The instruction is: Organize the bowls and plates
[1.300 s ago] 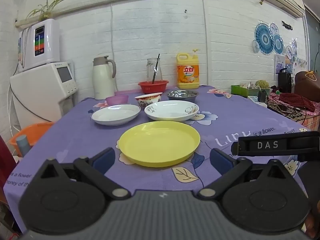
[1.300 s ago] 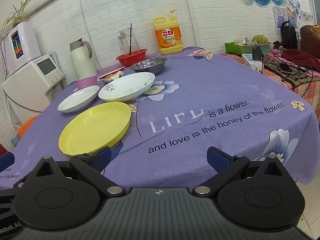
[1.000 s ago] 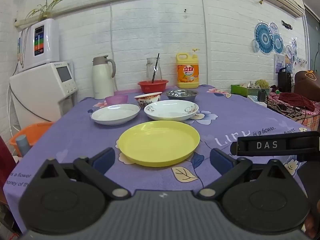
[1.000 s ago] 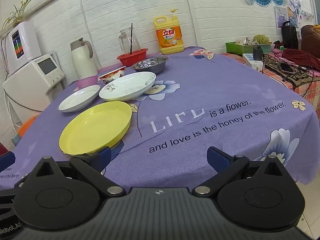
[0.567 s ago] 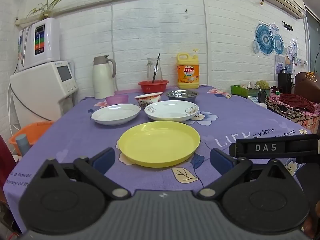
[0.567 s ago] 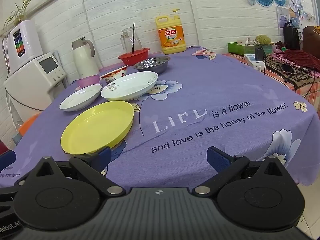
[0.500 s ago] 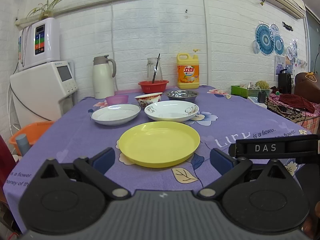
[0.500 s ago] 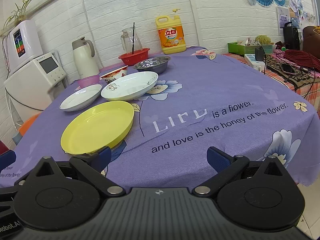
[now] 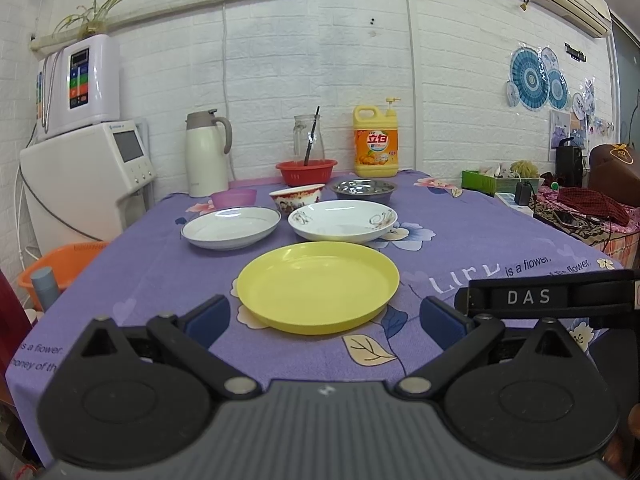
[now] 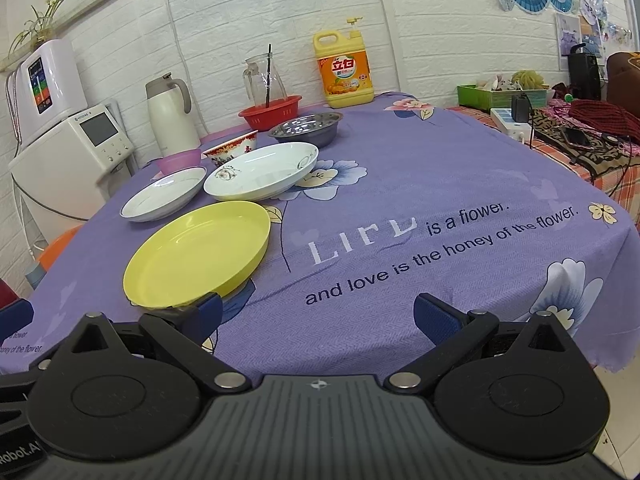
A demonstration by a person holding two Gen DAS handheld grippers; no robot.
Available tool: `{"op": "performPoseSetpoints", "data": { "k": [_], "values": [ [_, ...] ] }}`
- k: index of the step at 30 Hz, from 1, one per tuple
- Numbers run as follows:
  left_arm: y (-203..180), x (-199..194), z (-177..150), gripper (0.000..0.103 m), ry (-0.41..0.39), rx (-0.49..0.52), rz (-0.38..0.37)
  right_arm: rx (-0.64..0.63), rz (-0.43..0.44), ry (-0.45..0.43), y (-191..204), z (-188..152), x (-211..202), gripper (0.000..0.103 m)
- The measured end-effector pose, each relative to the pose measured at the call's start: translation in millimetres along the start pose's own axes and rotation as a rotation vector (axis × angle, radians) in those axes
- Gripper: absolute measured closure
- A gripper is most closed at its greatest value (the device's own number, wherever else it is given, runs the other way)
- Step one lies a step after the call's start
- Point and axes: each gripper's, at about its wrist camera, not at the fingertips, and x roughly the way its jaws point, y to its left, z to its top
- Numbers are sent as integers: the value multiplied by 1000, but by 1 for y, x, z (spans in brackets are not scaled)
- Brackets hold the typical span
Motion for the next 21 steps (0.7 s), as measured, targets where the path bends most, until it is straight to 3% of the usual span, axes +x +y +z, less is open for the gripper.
{"op": "performPoseSetpoints", "data": {
  "k": [21],
  "values": [
    [-2, 1, 1, 3, 6, 5, -1, -2, 12, 7, 0, -3, 2, 0]
  ]
}}
